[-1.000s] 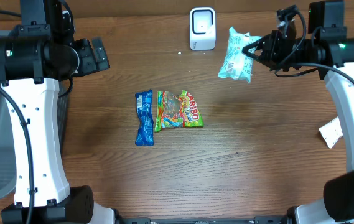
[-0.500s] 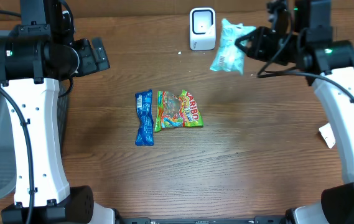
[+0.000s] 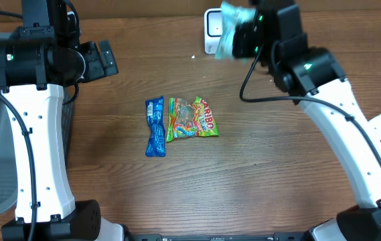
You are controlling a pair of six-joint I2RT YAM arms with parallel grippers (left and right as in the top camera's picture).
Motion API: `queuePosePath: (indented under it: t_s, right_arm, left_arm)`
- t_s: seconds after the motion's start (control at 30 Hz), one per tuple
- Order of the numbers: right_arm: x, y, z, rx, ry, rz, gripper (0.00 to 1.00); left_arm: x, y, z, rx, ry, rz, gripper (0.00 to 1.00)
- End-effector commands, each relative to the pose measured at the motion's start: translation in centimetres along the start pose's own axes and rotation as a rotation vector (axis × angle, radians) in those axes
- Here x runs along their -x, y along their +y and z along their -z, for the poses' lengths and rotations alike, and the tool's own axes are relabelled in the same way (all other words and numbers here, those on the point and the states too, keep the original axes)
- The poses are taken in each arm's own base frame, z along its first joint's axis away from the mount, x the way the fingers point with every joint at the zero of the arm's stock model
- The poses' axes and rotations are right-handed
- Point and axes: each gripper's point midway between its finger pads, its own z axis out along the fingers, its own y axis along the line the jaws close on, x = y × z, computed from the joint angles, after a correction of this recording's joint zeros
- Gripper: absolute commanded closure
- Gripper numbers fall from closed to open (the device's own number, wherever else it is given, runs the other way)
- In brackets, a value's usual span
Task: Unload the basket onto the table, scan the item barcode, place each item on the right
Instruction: 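Lift the wipes pack and carry it toward the scanner, then hold the wipes pack in front of the scanner window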
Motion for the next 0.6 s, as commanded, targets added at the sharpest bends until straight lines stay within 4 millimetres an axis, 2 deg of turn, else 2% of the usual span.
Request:
queuePosePath:
  t_s: [0.0, 0.1, 0.2, 0.37, 0.57]
  right_arm:
    - [6.2, -0.5, 2.1, -0.083, -0.158, 0.053, 0.97]
    - [7.9, -0.3, 1.0, -0.122, -0.179, 0.123, 0.97]
    - [8.6, -0.3, -1.4, -0.163, -0.186, 0.227, 0.96]
    - [8.2, -1.7, -6.2, -0.289, -0.204, 0.365, 0.96]
    - [6.8, -3.3, -12.6, -0.4, -0.221, 0.48, 0.96]
  left_arm:
    - [0.4, -0.1, 0.6, -0.001, -0.025, -0.013, 0.0]
    - [0.4, -0.1, 0.6, -0.001, -0.024, -0.013, 0.0]
    - [0.4, -0.1, 0.6, 0.0, -0.024, -0.013, 0.0]
    - [0.4, -0.1, 0.6, -0.001, -0.024, -0.013, 0.0]
    - [0.4, -0.1, 0.6, -0.001, -0.025, -0.013, 0.0]
